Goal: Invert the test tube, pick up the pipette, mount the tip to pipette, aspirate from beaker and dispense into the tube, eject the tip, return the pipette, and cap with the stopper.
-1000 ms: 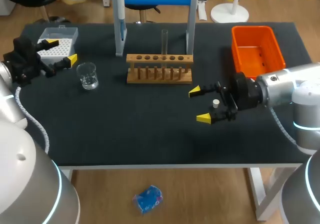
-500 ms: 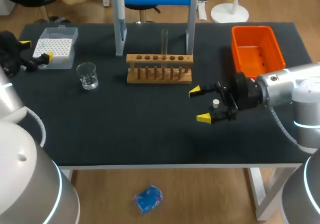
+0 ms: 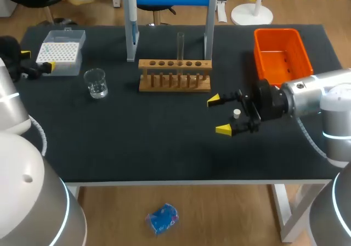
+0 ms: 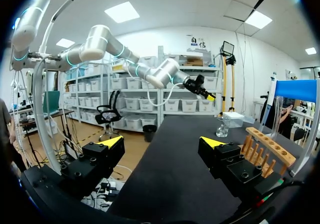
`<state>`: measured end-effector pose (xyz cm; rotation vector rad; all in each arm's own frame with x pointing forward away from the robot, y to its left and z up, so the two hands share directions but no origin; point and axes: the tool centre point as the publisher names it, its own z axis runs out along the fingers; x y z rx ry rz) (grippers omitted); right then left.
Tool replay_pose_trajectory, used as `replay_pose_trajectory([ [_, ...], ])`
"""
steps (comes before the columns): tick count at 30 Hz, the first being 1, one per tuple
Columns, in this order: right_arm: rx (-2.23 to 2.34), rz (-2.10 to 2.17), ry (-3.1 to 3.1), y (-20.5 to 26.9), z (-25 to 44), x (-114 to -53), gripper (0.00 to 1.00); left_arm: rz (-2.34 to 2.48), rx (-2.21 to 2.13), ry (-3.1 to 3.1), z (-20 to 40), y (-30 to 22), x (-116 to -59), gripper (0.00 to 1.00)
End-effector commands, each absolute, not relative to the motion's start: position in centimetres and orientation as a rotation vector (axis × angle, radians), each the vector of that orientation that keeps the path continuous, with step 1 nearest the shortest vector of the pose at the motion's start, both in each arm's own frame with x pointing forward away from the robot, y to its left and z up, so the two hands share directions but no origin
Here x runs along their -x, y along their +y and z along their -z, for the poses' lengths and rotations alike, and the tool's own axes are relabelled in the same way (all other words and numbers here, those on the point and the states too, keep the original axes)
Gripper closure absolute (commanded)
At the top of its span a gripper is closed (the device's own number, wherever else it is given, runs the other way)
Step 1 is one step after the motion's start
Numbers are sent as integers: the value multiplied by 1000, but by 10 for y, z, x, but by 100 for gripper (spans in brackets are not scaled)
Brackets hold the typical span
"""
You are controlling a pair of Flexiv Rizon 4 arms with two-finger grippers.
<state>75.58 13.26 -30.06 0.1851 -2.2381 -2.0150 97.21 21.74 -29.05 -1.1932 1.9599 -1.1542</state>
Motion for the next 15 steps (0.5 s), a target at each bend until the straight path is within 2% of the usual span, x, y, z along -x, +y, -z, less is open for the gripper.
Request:
replay_pose_trajectory([
  [1, -183, 2017, -2240, 133, 301, -755, 0, 1135, 1205, 2020, 296, 224, -980, 0],
  [15, -183, 2017, -2240, 133, 301, -755, 0, 1116, 1160, 2027, 302, 232, -983, 0],
])
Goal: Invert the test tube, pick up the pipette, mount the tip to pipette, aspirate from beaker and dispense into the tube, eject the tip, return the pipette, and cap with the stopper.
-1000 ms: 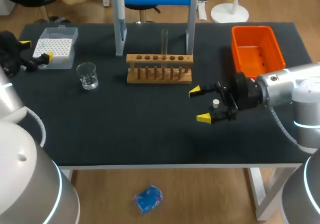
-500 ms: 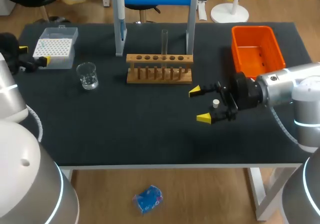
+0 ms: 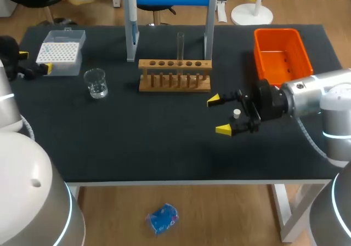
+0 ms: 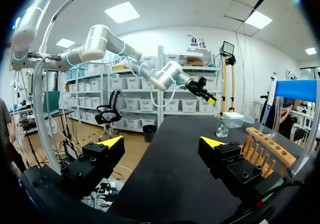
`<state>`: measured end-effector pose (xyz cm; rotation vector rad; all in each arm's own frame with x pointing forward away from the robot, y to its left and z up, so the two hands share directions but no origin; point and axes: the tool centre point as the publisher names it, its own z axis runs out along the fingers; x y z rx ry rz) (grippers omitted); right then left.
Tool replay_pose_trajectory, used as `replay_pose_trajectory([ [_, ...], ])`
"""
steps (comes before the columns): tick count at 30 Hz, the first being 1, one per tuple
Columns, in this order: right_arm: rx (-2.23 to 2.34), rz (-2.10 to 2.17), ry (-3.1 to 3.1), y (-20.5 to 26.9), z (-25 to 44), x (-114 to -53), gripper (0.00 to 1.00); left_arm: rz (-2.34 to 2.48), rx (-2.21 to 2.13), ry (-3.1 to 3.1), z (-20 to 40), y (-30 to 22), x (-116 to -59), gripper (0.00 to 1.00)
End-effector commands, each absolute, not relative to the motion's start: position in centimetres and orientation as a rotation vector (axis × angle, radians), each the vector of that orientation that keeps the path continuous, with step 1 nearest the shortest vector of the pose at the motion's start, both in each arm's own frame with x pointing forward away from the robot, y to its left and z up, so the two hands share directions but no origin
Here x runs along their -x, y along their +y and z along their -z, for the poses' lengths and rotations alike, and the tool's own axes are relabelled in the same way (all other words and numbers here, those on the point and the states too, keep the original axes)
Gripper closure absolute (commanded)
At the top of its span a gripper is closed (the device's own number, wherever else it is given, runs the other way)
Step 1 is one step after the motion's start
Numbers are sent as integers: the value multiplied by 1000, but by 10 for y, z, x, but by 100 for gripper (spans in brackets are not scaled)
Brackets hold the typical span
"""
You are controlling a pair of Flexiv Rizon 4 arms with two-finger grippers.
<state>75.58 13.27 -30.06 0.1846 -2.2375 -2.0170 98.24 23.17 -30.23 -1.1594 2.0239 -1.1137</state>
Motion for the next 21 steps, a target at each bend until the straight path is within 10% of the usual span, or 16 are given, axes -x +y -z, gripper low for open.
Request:
replay_pose_trajectory([
  [1, -183, 2017, -2240, 133, 301, -755, 0, 1116, 1160, 2027, 302, 232, -983, 0],
  [21, -183, 2017, -2240, 133, 301, -755, 0, 1107, 1217, 2020, 315, 248, -1019, 0],
])
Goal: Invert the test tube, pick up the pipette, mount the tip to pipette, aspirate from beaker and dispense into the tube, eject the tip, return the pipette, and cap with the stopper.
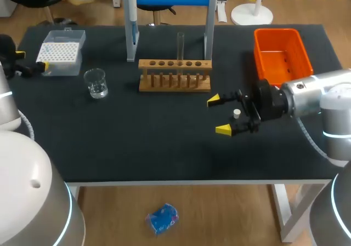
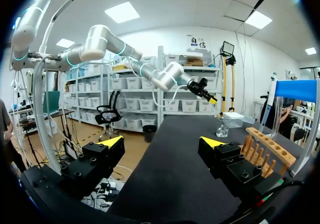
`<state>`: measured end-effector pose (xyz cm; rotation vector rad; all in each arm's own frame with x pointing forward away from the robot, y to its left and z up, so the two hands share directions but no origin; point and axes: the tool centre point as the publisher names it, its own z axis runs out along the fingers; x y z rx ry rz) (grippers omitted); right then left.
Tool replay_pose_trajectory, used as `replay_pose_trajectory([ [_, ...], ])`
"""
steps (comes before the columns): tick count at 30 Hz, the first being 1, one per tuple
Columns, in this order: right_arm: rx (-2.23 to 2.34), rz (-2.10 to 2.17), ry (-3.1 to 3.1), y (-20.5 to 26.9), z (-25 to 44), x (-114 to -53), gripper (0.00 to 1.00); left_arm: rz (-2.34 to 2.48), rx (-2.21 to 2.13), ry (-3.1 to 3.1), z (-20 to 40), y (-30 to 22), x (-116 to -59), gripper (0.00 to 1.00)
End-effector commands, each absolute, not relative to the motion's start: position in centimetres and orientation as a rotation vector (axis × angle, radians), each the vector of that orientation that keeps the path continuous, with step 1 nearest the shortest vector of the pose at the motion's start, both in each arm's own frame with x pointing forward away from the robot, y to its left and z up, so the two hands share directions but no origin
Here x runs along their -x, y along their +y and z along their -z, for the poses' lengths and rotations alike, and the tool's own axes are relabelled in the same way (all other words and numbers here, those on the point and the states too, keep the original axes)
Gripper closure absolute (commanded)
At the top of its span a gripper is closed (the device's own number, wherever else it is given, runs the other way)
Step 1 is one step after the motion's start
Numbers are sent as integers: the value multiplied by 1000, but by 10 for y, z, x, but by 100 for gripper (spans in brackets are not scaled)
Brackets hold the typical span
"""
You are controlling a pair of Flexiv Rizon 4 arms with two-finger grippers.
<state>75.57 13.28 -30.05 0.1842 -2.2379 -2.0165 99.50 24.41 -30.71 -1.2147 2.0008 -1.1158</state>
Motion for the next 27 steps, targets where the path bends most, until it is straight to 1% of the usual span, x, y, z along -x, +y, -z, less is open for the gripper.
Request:
replay_pose_trajectory([
  [1, -183, 2017, -2240, 133, 301, -755, 0, 1090, 1210, 2024, 317, 249, -1022, 0],
  [20, -183, 2017, -2240, 133, 301, -755, 0, 1084, 1262, 2058, 343, 254, -1086, 0],
  [22, -183, 2017, -2240, 133, 301, -755, 0, 1079, 1264, 2060, 346, 255, -1091, 7],
  [23, -183, 2017, -2240, 133, 301, -755, 0, 1079, 1265, 2061, 347, 256, -1093, 16],
  [24, -183, 2017, -2240, 133, 301, -755, 0, 1076, 1265, 2063, 348, 256, -1095, 21],
  [26, -183, 2017, -2240, 133, 301, -755, 0, 1074, 1264, 2065, 350, 256, -1099, 30],
  [27, -183, 2017, -2240, 133, 301, -755, 0, 1071, 1264, 2066, 351, 257, -1101, 32],
])
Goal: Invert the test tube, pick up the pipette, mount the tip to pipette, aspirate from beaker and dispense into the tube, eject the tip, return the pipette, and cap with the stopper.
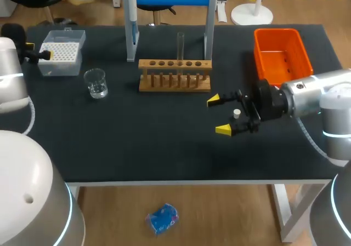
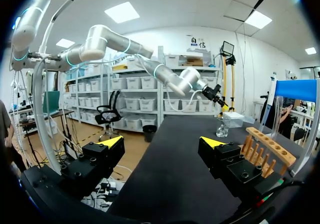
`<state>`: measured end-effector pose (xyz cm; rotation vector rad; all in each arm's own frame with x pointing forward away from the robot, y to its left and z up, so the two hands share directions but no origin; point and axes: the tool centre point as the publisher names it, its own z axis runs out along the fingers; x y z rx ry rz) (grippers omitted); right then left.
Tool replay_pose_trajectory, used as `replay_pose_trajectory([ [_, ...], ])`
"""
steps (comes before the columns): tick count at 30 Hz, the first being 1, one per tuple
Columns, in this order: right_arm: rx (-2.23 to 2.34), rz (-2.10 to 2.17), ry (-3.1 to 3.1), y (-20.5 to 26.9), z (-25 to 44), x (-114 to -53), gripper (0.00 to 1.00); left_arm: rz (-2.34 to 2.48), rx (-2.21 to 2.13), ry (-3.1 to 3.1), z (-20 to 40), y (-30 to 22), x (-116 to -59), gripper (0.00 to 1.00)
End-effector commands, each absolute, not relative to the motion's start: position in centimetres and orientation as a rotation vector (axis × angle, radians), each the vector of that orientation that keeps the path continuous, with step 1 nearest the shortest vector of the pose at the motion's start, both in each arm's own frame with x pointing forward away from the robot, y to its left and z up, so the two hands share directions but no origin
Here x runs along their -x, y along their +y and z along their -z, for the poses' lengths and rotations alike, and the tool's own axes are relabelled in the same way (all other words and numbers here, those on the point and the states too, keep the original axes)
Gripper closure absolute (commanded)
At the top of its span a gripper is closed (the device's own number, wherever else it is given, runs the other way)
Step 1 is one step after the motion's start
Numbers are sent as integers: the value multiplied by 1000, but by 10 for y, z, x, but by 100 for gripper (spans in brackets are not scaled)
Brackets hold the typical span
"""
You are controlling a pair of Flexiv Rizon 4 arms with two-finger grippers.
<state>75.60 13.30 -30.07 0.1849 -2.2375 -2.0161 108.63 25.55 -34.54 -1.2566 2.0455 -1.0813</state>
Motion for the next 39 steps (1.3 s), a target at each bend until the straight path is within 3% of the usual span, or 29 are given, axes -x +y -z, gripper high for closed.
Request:
replay_pose_trajectory([
  [1, -183, 2017, -2240, 133, 301, -755, 0, 1070, 1265, 2067, 351, 257, -1102, 35],
  [7, -183, 2017, -2240, 133, 301, -755, 0, 1069, 1268, 2076, 353, 257, -1111, 49],
  [35, -183, 2017, -2240, 133, 301, -755, 0, 1068, 1275, 2112, 361, 251, -1115, 67],
  [39, -183, 2017, -2240, 133, 301, -755, 0, 1068, 1274, 2111, 362, 251, -1116, 76],
])
